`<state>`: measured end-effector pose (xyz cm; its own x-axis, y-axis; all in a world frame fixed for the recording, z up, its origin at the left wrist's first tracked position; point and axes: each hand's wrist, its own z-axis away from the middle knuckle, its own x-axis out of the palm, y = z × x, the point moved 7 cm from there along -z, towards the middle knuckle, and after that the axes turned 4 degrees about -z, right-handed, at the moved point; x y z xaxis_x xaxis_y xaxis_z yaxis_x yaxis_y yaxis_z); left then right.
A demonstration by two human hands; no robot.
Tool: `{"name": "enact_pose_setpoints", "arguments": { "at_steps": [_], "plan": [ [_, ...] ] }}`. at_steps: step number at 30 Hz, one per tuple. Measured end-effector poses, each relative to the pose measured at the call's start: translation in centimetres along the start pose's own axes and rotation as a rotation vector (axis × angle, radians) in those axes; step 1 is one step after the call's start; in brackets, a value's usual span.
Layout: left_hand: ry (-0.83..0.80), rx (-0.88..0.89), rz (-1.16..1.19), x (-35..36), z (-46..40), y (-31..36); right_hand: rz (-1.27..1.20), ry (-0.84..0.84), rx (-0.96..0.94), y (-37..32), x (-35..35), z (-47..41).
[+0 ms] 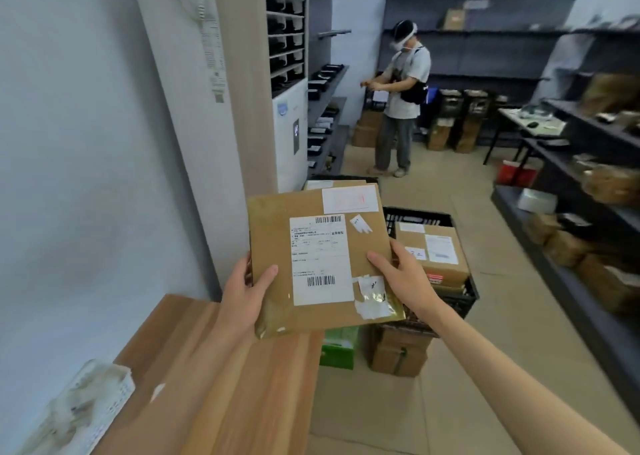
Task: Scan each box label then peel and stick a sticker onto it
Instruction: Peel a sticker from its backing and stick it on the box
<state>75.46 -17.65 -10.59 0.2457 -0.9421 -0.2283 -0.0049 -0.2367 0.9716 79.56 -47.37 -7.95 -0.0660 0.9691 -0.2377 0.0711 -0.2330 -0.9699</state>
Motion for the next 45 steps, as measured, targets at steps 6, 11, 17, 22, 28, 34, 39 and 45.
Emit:
{"name": "enact_pose_setpoints", "arguments": {
  "at_steps": [6, 11, 17, 22, 28, 34, 39, 45],
  "plan": [
    [-0.141, 0.029, 0.014, 9.0, -3.0, 1.9, -0.008, 0.164, 0.032, 2.2, -8.1, 0.2],
    [-0.229, 0.017, 0.007, 16.3, -6.4, 2.2, -0.018, 0.265, 0.060, 5.4, -13.7, -1.8],
    [-0.240, -0.007, -0.040, 26.3, -13.2, 1.3, -0.047, 0.314, 0.083, 10.6, -20.7, -9.2],
    [-0.241, -0.048, -0.094, 34.7, -19.9, 1.0, -0.045, 0.288, 0.133, 15.2, -26.8, -17.6],
    [-0.257, -0.142, -0.130, 42.5, -26.3, -0.1, -0.058, 0.190, 0.228, 20.2, -31.9, -26.3],
    [-0.335, -0.254, -0.151, 47.9, -30.8, -3.1, -0.054, 0.167, 0.358, 26.1, -34.4, -31.3],
    [-0.393, -0.343, -0.188, 51.1, -32.8, -6.4, -0.053, 0.154, 0.463, 31.1, -35.1, -33.0],
    [-0.429, -0.424, -0.244, 52.4, -34.1, -10.1, -0.050, 0.138, 0.563, 34.2, -34.4, -34.1]
  ]
}}
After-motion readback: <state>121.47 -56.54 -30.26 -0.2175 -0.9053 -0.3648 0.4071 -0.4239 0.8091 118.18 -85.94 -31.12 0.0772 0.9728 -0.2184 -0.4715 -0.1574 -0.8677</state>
